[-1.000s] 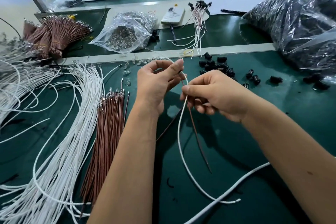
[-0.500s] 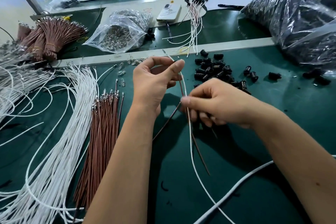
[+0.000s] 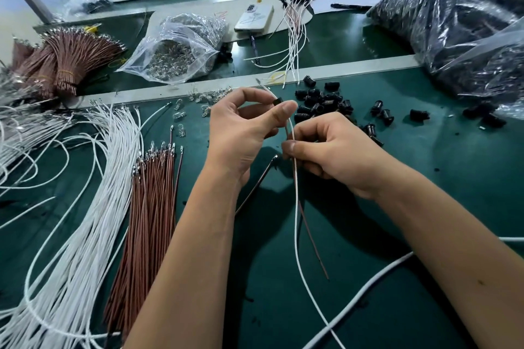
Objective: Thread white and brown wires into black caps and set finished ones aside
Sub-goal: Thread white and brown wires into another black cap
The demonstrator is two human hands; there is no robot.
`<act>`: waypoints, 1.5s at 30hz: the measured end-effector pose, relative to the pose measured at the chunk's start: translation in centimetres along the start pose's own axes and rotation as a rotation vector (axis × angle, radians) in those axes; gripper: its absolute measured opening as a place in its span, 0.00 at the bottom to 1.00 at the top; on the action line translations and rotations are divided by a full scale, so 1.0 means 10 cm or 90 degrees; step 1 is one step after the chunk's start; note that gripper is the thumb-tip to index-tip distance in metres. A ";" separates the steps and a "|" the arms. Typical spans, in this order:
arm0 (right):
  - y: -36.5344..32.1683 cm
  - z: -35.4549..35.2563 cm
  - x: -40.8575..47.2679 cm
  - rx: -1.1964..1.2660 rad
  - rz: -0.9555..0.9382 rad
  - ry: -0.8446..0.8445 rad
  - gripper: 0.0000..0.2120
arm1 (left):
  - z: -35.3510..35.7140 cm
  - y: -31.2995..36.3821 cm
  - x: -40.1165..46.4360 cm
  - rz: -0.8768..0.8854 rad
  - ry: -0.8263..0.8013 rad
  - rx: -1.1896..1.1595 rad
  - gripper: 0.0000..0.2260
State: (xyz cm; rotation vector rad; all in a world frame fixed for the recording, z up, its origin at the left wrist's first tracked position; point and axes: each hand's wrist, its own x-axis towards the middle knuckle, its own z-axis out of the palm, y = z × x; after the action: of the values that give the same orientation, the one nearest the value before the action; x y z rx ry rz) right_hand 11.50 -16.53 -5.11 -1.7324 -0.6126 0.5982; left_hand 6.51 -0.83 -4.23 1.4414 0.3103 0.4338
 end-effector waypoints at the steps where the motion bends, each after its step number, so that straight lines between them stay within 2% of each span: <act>1: 0.01 0.00 0.01 0.018 -0.001 0.014 0.11 | 0.01 -0.01 0.00 0.001 -0.007 0.004 0.17; 8: 0.03 -0.03 0.02 0.078 -0.037 0.051 0.12 | 0.03 -0.02 -0.02 0.002 -0.028 0.006 0.15; 15: 0.07 -0.06 0.03 0.089 -0.056 0.052 0.17 | 0.02 0.01 -0.02 -0.010 -0.075 -0.017 0.12; 19: 0.09 -0.08 0.05 0.098 -0.062 0.038 0.12 | -0.01 0.04 -0.02 -0.024 -0.085 -0.079 0.04; 25: 0.10 -0.09 0.06 0.081 -0.115 0.084 0.06 | -0.04 0.05 -0.01 0.023 -0.047 -0.068 0.04; 32: 0.10 -0.13 0.06 -0.024 -0.135 0.070 0.06 | -0.03 0.02 -0.01 0.060 -0.046 -0.035 0.03; 45: 0.04 -0.12 0.04 -0.258 -0.166 0.025 0.12 | -0.07 -0.01 0.02 0.108 -0.053 -0.057 0.03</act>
State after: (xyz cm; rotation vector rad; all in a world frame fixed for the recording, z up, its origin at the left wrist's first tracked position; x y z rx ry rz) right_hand 12.68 -17.21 -5.21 -1.9886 -0.9633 0.2660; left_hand 6.43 -0.14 -4.34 1.3989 0.1004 0.5162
